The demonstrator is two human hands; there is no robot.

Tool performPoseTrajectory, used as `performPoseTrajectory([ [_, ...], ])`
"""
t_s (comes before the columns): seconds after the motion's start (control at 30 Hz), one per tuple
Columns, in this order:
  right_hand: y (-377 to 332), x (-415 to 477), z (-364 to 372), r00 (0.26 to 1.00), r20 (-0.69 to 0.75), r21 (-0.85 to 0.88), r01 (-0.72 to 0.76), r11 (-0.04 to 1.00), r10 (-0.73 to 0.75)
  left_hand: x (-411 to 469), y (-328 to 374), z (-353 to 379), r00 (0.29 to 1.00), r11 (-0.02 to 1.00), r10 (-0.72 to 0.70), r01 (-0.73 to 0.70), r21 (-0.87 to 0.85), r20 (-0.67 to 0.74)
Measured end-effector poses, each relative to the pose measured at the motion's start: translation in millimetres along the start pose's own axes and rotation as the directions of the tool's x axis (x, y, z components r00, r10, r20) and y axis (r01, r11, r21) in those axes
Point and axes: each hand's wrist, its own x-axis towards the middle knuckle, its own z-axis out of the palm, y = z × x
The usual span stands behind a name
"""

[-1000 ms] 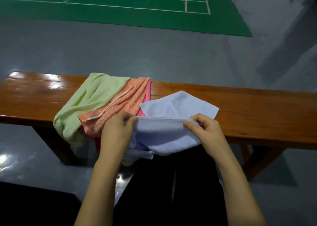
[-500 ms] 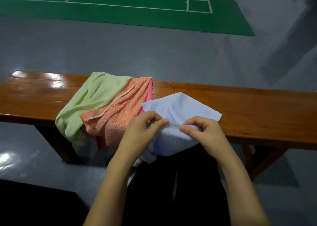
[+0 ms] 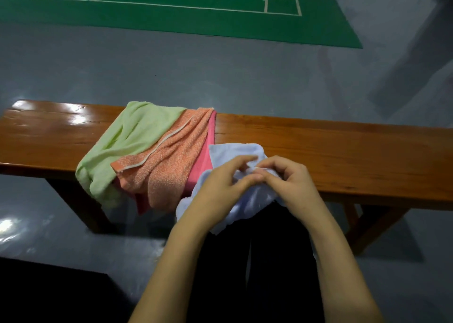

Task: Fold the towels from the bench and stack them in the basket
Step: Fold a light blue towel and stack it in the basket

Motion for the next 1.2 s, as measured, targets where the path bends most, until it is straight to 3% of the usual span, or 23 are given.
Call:
performPoseTrajectory([
  [0.13, 2, -1, -9, 0.998, 0.000, -0.058, -0.062, 0.996, 0.062, 1, -10, -6, 0.999, 0.999, -0.027, 0.028, 0.041, -0.046],
  [0.37, 15, 1, -27, 0.989, -0.113, -0.118, -0.114, 0.987, 0.100, -1, -30, -38, 0.950, 0.997, -0.071, 0.062, -0.039, -0.303],
  [0.57, 26, 0, -31, 0.985, -0.105, -0.319, -0.166, 0.933, 0.139, -9, -48, -53, 0.923, 0.991, -0.131, 0.121, -0.051, -0.361],
  [0.7, 35, -4, -39, 0.966, -0.182, -0.399, -0.242, 0.884, 0.182, -13, -50, -60, 0.899, 0.988, -0.153, 0.141, -0.059, -0.411],
  [0.87, 37, -7, -46, 0.950, -0.267, -0.235, -0.225, 0.946, 0.160, -11, -57, -62, 0.879, 0.981, -0.183, 0.189, -0.031, -0.440],
  [1.0, 32, -4, -24, 0.950, -0.273, 0.033, -0.147, 0.989, 0.150, -4, -46, -50, 0.830, 0.962, -0.264, 0.265, -0.070, -0.491],
  [1.1, 22, -1, -3, 0.944, -0.295, 0.166, -0.105, 0.980, 0.151, -2, -15, -36, 0.841, 0.959, -0.248, 0.141, -0.248, -0.481],
  [1.2, 9, 1, 17, 0.960, -0.240, 0.218, -0.090, 0.972, 0.143, 0, 16, -13, 0.879, 0.847, -0.342, 0.134, -0.515, -0.334],
])
